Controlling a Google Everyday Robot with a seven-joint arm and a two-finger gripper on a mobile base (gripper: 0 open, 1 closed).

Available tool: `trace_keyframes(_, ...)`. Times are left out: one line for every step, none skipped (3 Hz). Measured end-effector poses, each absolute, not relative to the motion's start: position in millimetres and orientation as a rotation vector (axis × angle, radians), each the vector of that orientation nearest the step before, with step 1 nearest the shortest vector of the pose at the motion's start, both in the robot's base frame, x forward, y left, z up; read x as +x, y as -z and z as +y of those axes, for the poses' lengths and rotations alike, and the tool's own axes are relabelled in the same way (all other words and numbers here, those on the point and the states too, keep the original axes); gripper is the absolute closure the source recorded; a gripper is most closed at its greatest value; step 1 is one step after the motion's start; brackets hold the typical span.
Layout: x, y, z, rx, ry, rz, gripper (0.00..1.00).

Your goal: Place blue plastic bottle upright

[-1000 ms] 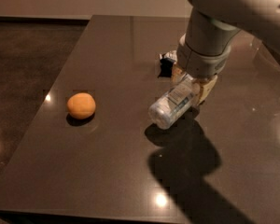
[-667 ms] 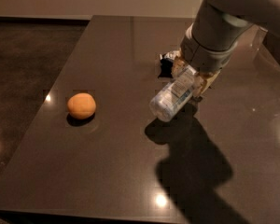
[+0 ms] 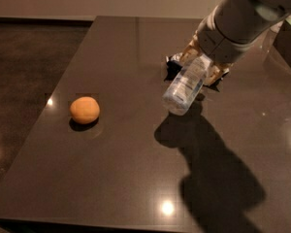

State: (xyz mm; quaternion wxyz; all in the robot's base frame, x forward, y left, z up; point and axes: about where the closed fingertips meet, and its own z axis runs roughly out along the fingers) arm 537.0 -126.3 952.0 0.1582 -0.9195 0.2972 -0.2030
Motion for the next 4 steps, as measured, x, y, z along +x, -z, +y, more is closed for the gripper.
trace_keyframes(541.8,-956.4,-128.0,-2.639,0.682,0.78,1.0)
trace_keyframes(543.5,-957.1,-128.5,-2.638,0.702,0.774,1.0)
trace_keyframes(544.9,-955.5,-128.9,-2.663,0.716,0.756,1.0)
trace_keyframes(539.5,-959.5,-123.7,-2.698,0.79,0.578,1.0)
